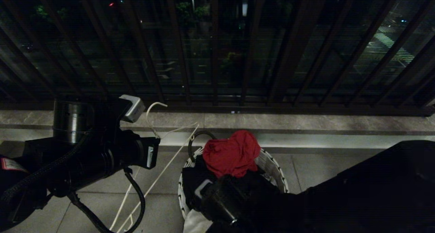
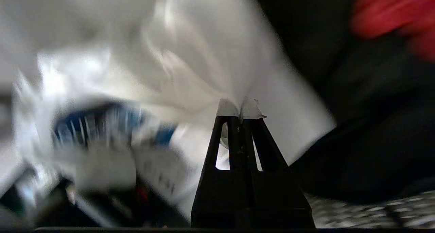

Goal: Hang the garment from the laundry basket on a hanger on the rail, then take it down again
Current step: Put clothes in the basket

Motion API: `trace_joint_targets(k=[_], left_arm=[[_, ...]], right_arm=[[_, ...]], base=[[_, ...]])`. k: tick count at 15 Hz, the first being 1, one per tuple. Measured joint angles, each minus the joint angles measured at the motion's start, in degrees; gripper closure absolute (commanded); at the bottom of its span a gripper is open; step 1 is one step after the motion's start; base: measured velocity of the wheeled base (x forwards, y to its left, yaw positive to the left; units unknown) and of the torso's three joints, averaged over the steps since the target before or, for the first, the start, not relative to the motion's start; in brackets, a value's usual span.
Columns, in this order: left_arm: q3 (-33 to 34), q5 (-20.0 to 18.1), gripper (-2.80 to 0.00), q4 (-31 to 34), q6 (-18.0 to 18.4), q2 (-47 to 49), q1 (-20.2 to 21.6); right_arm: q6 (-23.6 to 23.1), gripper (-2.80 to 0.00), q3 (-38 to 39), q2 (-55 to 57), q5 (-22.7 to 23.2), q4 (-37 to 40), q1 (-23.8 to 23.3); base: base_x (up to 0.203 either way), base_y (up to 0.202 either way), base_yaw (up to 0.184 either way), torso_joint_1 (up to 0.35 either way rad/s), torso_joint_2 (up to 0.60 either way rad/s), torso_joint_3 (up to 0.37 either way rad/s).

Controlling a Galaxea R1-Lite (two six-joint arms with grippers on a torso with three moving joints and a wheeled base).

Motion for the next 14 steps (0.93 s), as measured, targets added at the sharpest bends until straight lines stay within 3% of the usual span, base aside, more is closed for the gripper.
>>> trace_joint_targets(k=[6,9,11,12,14], left_arm=[[-0.1,0.0,0.00,0.3,0.6,-0.1,0.1],[0.0,0.0,0.00,0.3,0.9,-0.2,0.1],[0.2,0.0,0.00,0.2,0.8,-0.3,0.1],[0.2,0.0,0.00,0.2,0.9,-0.5,0.1],[0.3,0.0,0.00,0.2,0.9,-0.6,0.0]], right_arm=[[0.2,0.00,-4.6,-9.8,-0.1,3.3,-5.9],[0.4,0.00,-4.0,-13.1,0.2,8.3,-7.0],[1.5,0.00,-2.3,-11.3,0.3,7.3,-6.5],[2.3,-2.80,-1.4,-9.9,0.3,6.0,-5.3],[2.8,-2.80,-0.4,-6.9,0.6,4.6,-2.2]], base=[[0.000,0.000,0.000,0.000,0.00,0.000],[0.000,0.000,0.000,0.000,0.00,0.000],[0.000,0.000,0.000,0.000,0.00,0.000],[0.000,0.000,0.000,0.000,0.00,0.000],[0.000,0.000,0.000,0.000,0.00,0.000]])
